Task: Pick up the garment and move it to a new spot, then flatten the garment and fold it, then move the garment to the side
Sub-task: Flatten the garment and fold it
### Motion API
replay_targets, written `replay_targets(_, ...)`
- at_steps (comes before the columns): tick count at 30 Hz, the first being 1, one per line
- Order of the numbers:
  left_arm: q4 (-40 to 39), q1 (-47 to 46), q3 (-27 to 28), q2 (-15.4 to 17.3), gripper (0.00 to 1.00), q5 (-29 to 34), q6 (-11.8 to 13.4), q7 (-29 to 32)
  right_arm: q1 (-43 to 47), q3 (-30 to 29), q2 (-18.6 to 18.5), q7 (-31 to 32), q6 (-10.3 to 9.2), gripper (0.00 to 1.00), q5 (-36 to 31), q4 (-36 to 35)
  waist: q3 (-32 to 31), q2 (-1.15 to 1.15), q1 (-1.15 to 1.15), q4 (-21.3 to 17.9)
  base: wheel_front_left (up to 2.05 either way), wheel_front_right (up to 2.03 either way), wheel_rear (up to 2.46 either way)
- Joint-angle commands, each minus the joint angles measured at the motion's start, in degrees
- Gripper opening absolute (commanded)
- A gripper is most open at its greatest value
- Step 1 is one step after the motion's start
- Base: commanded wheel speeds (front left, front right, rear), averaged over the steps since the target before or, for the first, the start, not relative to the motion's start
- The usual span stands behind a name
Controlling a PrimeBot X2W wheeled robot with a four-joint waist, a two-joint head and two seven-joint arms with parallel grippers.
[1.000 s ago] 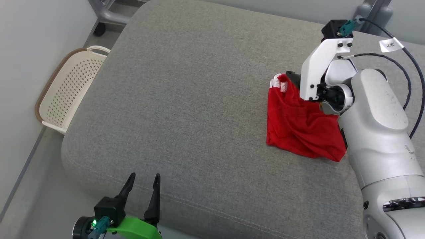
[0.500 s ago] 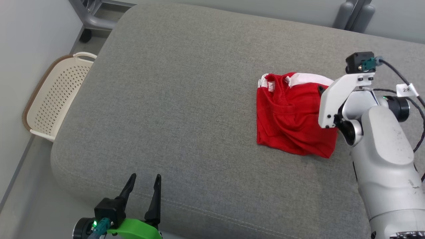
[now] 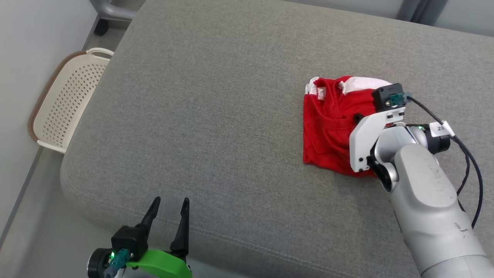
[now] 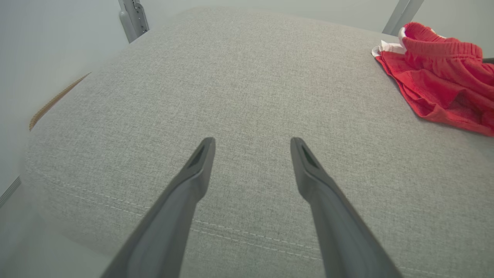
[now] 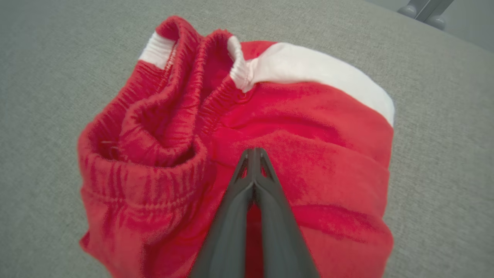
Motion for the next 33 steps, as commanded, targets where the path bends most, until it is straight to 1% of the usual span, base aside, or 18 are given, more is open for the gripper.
replay_targets(1, 0.21, -0.92, 0.07, -0.12, 1.00, -0.30, -0.15, -0.22, 0.95, 0.53, 0.25, -0.95, -0.02, 0.00, -0.14, 0.38, 0.28, 0.00, 0.00, 0.34, 0.00, 0.00, 0.00)
replay_targets(9, 0.92, -1.35, -0.02, -0.53, 1.00, -0.51, -0.13, -0.63, 1.96, 6.02, 1.04, -3.67, -0.02, 0.00, 0.87, 1.69, 0.46, 0.00, 0.00, 1.04, 0.00, 0.00, 0.00)
replay_targets(13, 1.21, -1.41, -0.17, -0.66, 1.00, -0.69, -0.20, -0.72, 2.04, 10.12, 1.10, -3.94, -0.02, 0.00, 3.07, 1.22, 0.42, 0.00, 0.00, 1.36, 0.00, 0.00, 0.00)
replay_targets(24, 2.10, -1.41, -0.21, -0.76, 1.00, -1.06, -0.42, -1.06, 2.78, 13.77, 1.09, -3.96, -0.02, 0.00, 5.49, 0.52, 0.15, 0.00, 0.00, 1.72, 0.00, 0.00, 0.00)
replay_targets(33, 2.51, -1.79, -0.60, -0.81, 1.00, -1.09, -0.61, -1.19, 1.88, 15.44, 1.11, -5.52, -0.02, 0.00, 9.37, 2.73, 0.12, 0.00, 0.00, 2.15, 0.00, 0.00, 0.00)
